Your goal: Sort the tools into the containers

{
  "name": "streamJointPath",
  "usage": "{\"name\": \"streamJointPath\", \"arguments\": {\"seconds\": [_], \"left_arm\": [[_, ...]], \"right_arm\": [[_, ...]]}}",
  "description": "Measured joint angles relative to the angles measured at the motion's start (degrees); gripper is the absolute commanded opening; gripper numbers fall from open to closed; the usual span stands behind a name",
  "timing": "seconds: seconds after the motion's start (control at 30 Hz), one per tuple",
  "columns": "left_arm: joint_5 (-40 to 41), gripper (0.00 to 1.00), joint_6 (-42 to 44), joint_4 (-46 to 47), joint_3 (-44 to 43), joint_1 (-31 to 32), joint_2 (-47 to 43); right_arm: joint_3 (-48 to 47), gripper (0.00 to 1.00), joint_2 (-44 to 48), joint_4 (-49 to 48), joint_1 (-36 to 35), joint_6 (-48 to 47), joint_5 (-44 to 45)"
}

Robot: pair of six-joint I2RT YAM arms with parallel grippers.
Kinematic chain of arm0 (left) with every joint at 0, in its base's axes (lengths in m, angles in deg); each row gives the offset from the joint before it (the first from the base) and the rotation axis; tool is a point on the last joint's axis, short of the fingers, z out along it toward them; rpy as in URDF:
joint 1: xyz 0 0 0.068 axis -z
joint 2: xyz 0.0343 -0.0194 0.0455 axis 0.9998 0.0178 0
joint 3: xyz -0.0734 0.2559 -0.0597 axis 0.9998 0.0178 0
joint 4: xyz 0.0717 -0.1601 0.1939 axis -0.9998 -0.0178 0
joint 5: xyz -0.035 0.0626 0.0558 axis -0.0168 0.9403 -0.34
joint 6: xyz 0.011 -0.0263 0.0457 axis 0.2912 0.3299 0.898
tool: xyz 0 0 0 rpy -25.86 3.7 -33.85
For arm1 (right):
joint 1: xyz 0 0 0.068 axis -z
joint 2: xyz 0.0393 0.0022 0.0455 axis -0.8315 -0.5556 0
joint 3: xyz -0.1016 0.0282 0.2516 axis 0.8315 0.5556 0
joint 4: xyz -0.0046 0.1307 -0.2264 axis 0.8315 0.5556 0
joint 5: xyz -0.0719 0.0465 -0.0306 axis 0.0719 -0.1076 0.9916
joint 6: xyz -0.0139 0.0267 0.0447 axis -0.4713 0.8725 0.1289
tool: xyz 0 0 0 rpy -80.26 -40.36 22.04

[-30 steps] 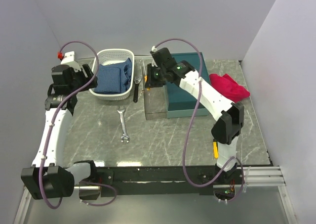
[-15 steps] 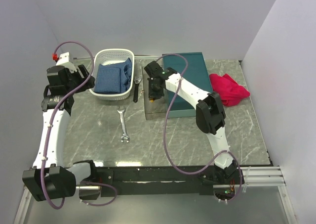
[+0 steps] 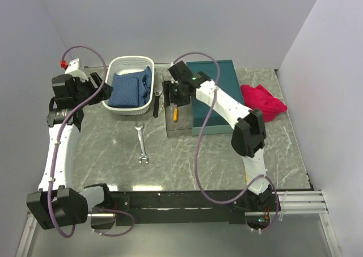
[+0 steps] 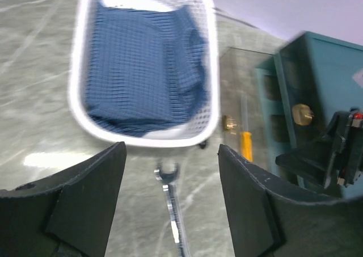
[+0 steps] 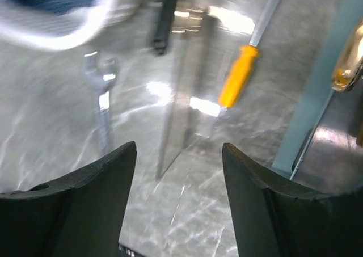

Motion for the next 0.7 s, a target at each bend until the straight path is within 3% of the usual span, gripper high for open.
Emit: {"name": "streamJointPath", "arguments": {"seconds": [0.13, 0.3, 0.4, 0.57, 0.7], "left_arm": [[-7.2, 0.74, -2.8, 3.3, -0.1, 0.1, 0.9], [-15.5, 0.76, -6.8, 8.0, 0.0, 4.0, 1.3], [-19.6, 0.77, -7.0, 9.8, 0.2, 7.9, 1.3], [-24.0, 0.75, -6.0, 10.9, 0.5, 13.8, 3.3], [-24.0, 0.75, -5.2, 10.8, 0.3, 14.9, 7.3]], "right_arm": [[2.4, 0.76, 7.8, -1.7, -0.5, -5.9, -4.1], [12.7, 0.79, 25.5, -4.1, 1.4, -15.5, -5.0], [20.5, 0.79, 36.4, -5.6, 8.5, -20.7, -4.7], [35.6, 0.82, 51.8, -6.1, 27.7, -33.4, -2.6], [54.8, 0.82, 66.6, -4.3, 30.3, -46.2, -2.7]]}}
